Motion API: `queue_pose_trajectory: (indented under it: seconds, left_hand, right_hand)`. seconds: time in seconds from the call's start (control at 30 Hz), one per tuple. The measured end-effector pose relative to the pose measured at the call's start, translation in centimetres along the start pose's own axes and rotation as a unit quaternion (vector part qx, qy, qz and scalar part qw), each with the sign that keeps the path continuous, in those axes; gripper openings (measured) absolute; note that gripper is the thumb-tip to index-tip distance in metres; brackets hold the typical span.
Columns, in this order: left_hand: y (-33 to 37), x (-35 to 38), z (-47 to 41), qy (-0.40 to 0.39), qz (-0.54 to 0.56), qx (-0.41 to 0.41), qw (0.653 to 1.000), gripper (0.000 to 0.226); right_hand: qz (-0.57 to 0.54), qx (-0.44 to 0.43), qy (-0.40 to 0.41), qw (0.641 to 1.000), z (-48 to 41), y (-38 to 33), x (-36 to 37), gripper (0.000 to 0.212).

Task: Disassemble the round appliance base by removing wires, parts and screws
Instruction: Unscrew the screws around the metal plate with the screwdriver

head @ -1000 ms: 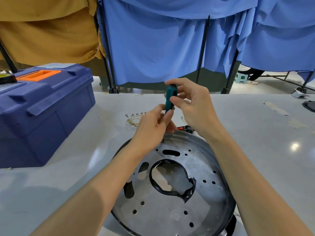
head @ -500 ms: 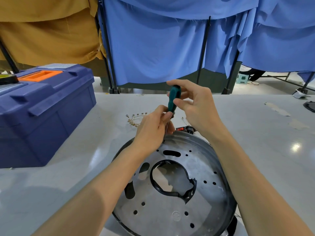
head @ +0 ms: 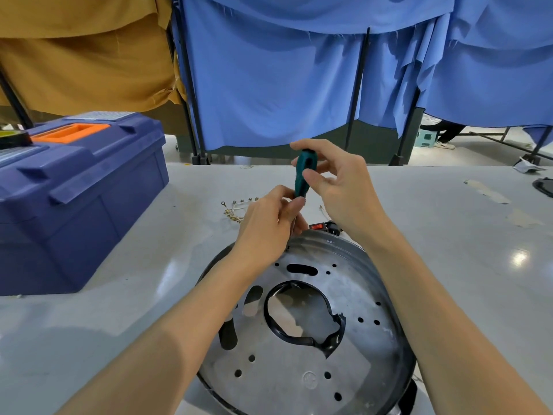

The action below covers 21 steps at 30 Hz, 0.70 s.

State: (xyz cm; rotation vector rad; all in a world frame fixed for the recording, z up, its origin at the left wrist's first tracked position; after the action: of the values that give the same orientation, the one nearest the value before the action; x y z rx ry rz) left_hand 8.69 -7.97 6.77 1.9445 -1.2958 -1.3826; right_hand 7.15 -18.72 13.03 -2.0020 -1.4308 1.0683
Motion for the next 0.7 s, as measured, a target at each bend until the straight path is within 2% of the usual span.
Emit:
queue_pose_trajectory:
  seconds: [0.07, 0.17, 0.33, 0.5, 0.7]
  left_hand:
    - [-0.2, -0.4, 0.0, 0.016, 0.008, -0.010, 1.000, 0.020]
    - [-0.3, -0.5, 0.2, 0.018, 0.017, -0.018, 1.000, 0.027]
    - [0.6, 0.0, 0.2, -0.005, -0.001, 0.018, 1.000, 0.022]
    - [0.1, -0.4, 0.3, 0.015, 0.009, -0.012, 1.000, 0.020]
    - [0.6, -0.3, 0.2, 0.006, -0.013, 0.002, 1.000, 0.027]
  right_hand:
    - [-0.021, -0.006, -0.011, 1.000, 0.2, -0.3, 0.4, 0.030]
    - [-0.034, -0.018, -0.016, 0.999, 0.2, -0.7, 0.5, 0.032]
    - [-0.022, 0.004, 0.014, 1.000, -0.1, 0.2, -0.7, 0.045]
    - [-0.036, 0.007, 0.007, 0.999, 0.0, 0.2, -0.1, 0.028]
    - [-0.014, 0.011, 0.020, 1.000, -0.1, 0.3, -0.5, 0.040]
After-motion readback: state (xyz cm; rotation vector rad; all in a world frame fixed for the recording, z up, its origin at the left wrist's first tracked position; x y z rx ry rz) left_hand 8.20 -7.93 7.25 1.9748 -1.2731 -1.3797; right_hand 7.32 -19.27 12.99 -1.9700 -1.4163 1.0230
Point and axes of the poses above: each hand's wrist, its own z-axis away from the middle knuckle, its own x-axis out of the palm, y = z × x, the point moved 10 cm from there along -z, towards the middle knuckle, and after that the axes turned 4 degrees about -z, right-handed, at the moved point
